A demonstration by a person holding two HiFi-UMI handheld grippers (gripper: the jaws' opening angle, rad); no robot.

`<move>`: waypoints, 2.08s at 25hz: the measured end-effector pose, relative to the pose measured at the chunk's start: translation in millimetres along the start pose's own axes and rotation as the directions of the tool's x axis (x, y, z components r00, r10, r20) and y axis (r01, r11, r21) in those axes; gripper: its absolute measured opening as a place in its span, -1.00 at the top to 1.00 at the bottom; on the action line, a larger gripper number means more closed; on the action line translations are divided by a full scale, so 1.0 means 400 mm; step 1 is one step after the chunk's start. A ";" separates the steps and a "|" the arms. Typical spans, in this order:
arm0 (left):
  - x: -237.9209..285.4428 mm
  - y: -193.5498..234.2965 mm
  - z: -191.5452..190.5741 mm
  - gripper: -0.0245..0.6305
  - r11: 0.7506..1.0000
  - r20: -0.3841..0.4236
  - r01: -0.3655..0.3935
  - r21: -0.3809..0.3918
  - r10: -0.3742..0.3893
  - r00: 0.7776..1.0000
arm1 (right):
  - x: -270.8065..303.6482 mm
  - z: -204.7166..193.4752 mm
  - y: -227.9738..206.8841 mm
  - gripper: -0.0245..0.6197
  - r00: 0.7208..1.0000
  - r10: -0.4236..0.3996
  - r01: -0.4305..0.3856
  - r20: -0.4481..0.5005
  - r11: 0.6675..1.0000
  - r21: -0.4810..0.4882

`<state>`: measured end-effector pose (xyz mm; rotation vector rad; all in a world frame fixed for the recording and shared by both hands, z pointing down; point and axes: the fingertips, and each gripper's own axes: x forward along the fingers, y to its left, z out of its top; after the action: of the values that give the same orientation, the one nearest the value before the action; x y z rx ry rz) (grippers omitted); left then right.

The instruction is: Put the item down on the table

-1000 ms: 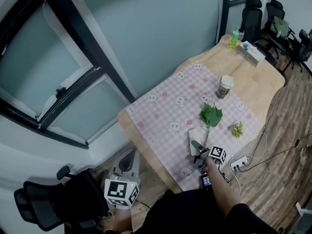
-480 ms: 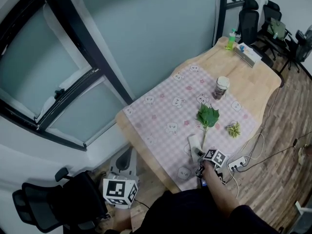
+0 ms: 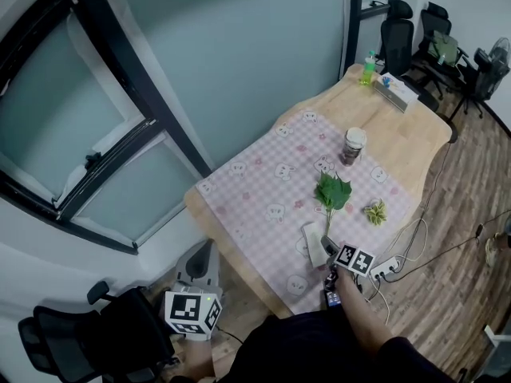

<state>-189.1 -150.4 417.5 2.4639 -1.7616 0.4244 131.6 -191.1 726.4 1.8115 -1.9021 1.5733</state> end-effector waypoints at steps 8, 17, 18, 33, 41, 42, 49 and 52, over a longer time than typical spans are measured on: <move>-0.007 -0.027 0.024 0.93 0.997 0.076 0.047 -0.059 -0.042 0.996 | -0.287 0.271 0.355 -0.16 0.890 0.349 -0.070 0.295 0.742 -0.667; -0.001 -0.048 0.083 0.93 0.999 0.142 0.042 -0.014 -0.040 0.989 | -0.525 0.312 0.523 0.88 0.784 0.492 0.110 0.379 0.491 -0.864; -0.001 -0.051 0.084 0.93 0.999 0.140 0.045 -0.013 -0.042 0.989 | -0.534 0.312 0.529 0.88 0.783 0.494 0.108 0.377 0.490 -0.865; -0.004 -0.062 0.073 0.93 0.998 0.126 0.052 -0.031 -0.048 0.991 | -0.553 0.303 0.541 0.88 0.780 0.523 0.042 0.345 0.506 -0.861; -0.005 -0.064 0.057 0.93 0.997 0.115 0.066 -0.033 -0.062 0.991 | -0.553 0.297 0.545 0.88 0.781 0.524 0.037 0.341 0.506 -0.862; -0.004 -0.064 0.052 0.93 0.997 0.112 0.071 -0.041 -0.066 0.991 | -0.554 0.296 0.546 0.88 0.780 0.524 0.036 0.342 0.508 -0.861; 0.004 -0.073 0.032 0.93 0.993 0.093 0.096 -0.068 -0.089 0.992 | -0.559 0.288 0.548 0.88 0.780 0.530 0.023 0.331 0.505 -0.863; 0.002 -0.071 0.036 0.93 0.993 0.094 0.094 -0.064 -0.088 0.992 | -0.562 0.290 0.549 0.88 0.779 0.531 0.027 0.333 0.503 -0.864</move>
<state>-159.8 -144.9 406.6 2.5406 -1.6570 0.2439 93.1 -164.3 394.8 1.5779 -2.5949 -0.1320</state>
